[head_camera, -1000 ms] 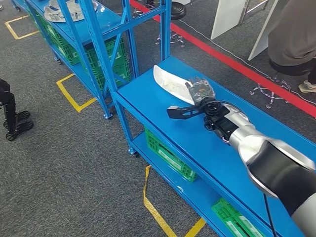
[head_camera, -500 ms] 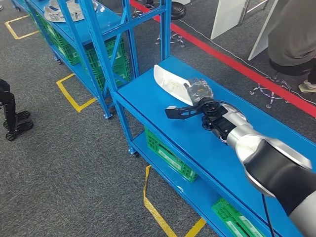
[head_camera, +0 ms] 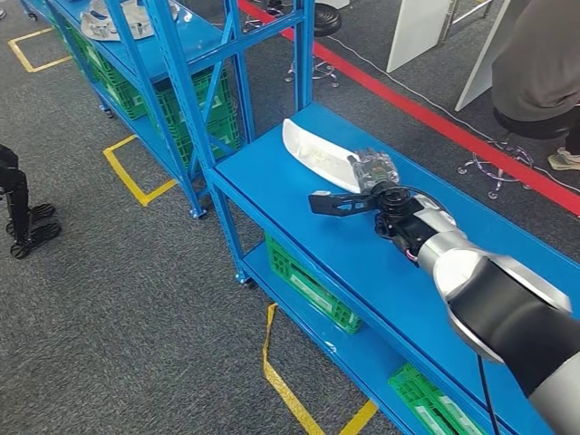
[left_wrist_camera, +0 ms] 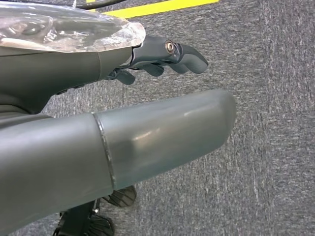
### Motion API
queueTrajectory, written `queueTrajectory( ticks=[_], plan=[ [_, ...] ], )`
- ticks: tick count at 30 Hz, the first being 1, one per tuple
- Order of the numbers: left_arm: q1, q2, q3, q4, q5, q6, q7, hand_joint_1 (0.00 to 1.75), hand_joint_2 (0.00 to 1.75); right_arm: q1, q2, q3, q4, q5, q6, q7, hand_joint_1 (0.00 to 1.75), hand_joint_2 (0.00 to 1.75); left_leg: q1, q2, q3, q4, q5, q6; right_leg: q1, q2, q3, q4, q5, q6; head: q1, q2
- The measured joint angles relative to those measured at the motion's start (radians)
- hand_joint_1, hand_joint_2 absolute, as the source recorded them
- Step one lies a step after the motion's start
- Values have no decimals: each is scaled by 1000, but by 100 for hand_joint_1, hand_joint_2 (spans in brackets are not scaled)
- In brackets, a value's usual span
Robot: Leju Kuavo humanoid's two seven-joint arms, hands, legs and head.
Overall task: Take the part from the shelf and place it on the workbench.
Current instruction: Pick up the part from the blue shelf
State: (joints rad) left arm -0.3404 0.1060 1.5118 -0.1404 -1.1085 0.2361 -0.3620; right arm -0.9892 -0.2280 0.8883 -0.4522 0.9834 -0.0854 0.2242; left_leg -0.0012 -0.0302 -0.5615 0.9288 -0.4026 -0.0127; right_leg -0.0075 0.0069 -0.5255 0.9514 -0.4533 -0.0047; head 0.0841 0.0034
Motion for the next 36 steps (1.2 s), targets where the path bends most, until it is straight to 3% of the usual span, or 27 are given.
queueTrajectory(
  ticks=[31,32,35,36],
  plan=[
    [-11,-7,0,0,-23,3,1,0,0,1,17,-38,25,-16,-15,-34,0,175,0,0,0,0,0,0,0,0,0,0,0,0,0,0],
    [-11,-8,0,0,-23,3,1,0,0,2,18,-38,25,-16,-16,-34,13,175,0,0,0,0,0,0,0,0,0,0,0,0,0,0],
    [-11,-9,0,0,-24,3,1,0,0,2,18,-38,25,-21,-16,-39,140,175,0,0,0,0,0,0,0,0,0,0,0,0,0,0],
    [-11,-9,0,0,-25,3,0,0,0,2,18,-38,25,-25,-16,-44,171,175,0,0,0,0,0,0,0,0,0,0,0,0,0,0]
  ],
)
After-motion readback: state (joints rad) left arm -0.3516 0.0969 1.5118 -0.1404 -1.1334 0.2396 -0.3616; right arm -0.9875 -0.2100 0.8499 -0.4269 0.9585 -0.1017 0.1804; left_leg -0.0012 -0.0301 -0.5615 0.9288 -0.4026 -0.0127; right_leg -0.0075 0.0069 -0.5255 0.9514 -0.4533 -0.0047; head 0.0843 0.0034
